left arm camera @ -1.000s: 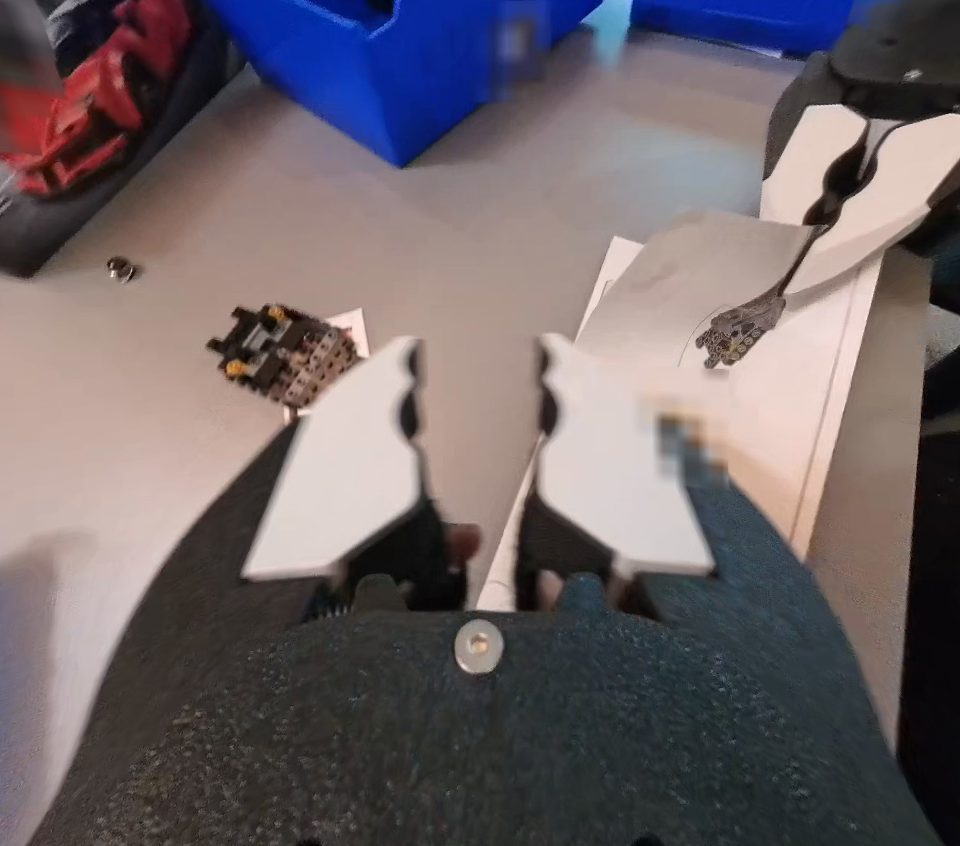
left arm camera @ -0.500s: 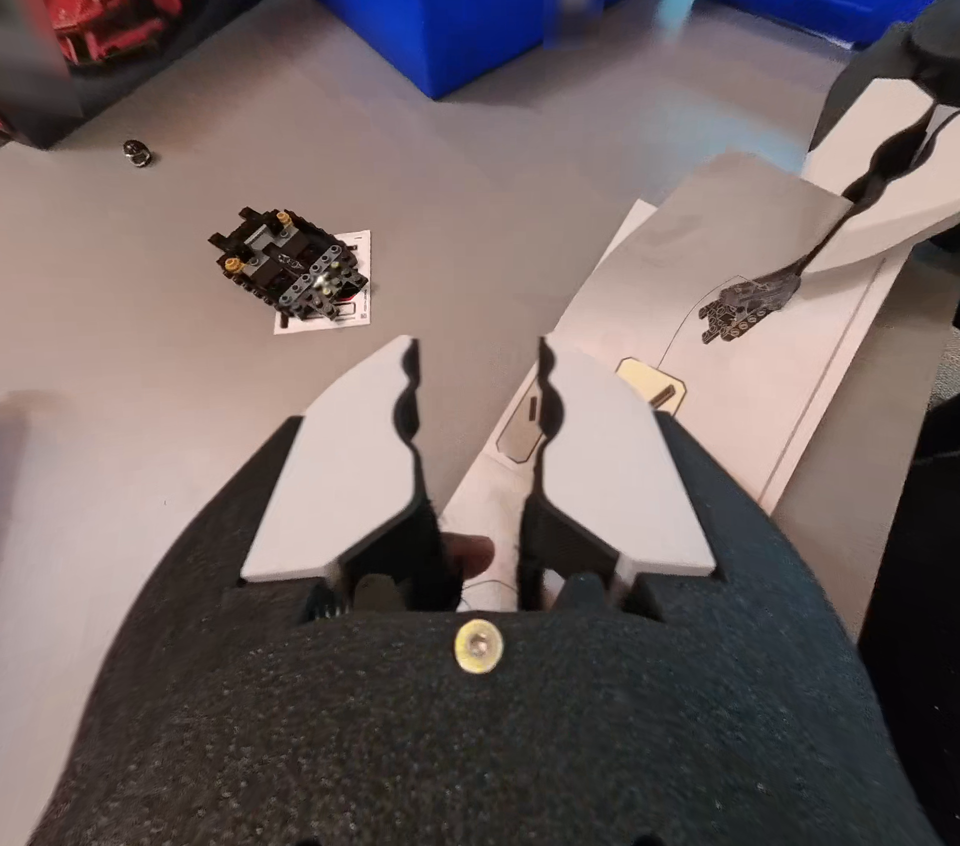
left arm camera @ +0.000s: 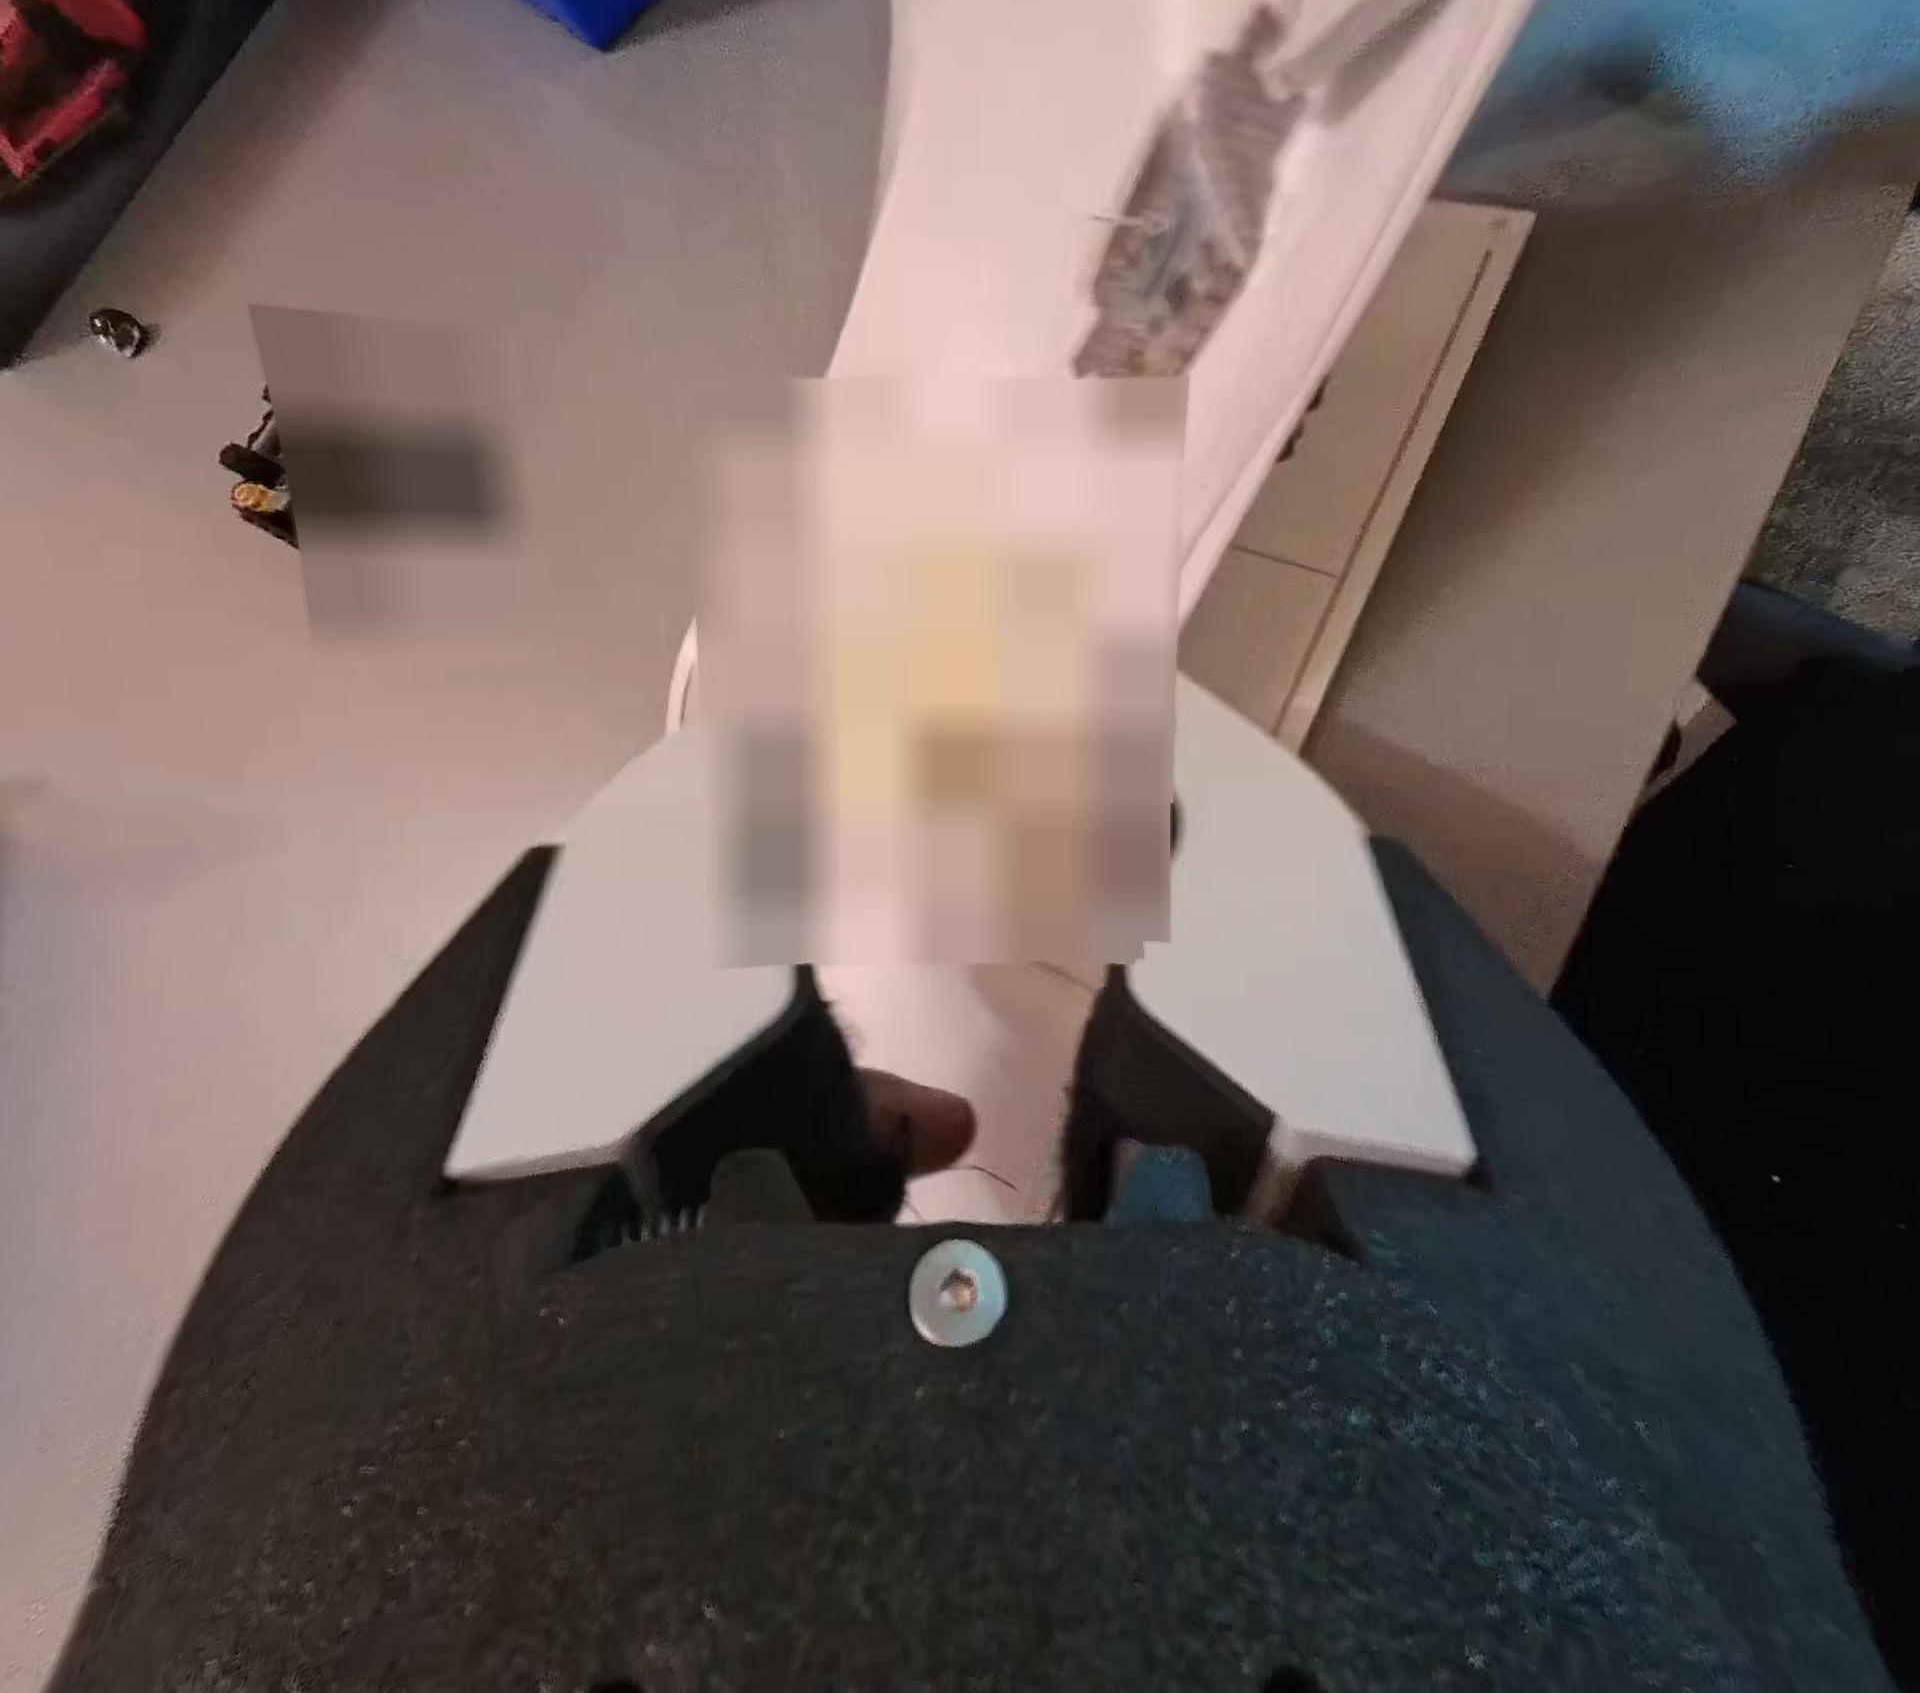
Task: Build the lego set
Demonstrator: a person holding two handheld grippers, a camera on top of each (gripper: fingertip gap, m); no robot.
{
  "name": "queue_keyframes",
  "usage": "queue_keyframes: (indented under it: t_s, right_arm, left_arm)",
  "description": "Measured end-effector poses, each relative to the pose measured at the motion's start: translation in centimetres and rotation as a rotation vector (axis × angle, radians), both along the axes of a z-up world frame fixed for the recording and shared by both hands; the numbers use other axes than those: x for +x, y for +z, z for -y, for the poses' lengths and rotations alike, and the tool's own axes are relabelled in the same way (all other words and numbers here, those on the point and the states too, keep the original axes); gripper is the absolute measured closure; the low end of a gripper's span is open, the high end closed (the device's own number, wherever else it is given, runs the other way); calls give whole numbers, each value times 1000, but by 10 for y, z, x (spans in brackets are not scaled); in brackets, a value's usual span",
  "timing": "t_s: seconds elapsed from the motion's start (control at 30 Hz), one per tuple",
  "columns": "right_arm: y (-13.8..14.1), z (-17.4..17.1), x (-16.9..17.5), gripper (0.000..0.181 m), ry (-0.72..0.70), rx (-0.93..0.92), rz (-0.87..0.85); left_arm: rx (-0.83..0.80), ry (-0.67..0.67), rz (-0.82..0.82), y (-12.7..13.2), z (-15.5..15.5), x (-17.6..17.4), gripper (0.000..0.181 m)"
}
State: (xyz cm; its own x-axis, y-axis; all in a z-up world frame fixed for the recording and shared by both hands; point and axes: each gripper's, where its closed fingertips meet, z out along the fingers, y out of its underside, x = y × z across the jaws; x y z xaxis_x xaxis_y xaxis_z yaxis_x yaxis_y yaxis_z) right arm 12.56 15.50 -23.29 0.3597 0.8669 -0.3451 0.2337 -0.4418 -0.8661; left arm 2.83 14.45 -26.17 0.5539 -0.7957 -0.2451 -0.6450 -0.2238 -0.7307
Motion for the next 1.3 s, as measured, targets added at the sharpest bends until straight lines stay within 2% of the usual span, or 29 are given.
queue_keyframes:
  t_s: [0.07,0.13,0.17,0.23,0.3,0.33,0.4,0.5,0.57,0.7,0.83,1.0,1.13,1.3]
  right_arm:
    - [8,-12,16,118,-50,71,144]
    - [37,-27,21,93,-79,233,246]
    - [54,-34,13,83,-59,321,269]
    - [78,-47,-21,66,65,420,291]
    - [81,-56,-63,39,272,344,283]
    - [82,-66,-82,37,331,296,264]
    - [70,-102,-113,44,361,245,284]
    - [19,-154,-133,51,346,116,436]
    - [-8,-174,-135,60,332,55,536]
    - [-43,-192,-128,54,393,98,787]
    - [-55,-203,-129,57,480,133,867]
    - [-63,-208,-136,61,560,119,861]
    - [-66,-209,-136,85,570,185,871]
    - [-59,-196,-134,86,537,242,909]
  left_arm:
    - [-41,11,25,-2,-5,-8,129]
    - [-61,1,9,-7,-5,-14,141]
    - [-66,-10,9,-10,-4,-14,147]
    - [-110,-42,19,-18,3,-10,159]
    - [-153,-58,58,-20,9,-7,157]
    - [-172,-77,75,-20,14,-6,156]
    - [-223,-129,101,-20,25,-3,148]
    - [-242,-227,116,-15,41,4,141]
    - [-211,-281,92,-13,48,6,137]
    - [-193,-326,83,-8,55,8,131]
    - [-156,-304,95,-2,49,1,132]
    - [-133,-225,101,1,36,-16,128]
    - [-103,-154,110,5,24,-30,122]
    - [-72,-115,113,10,18,-41,122]
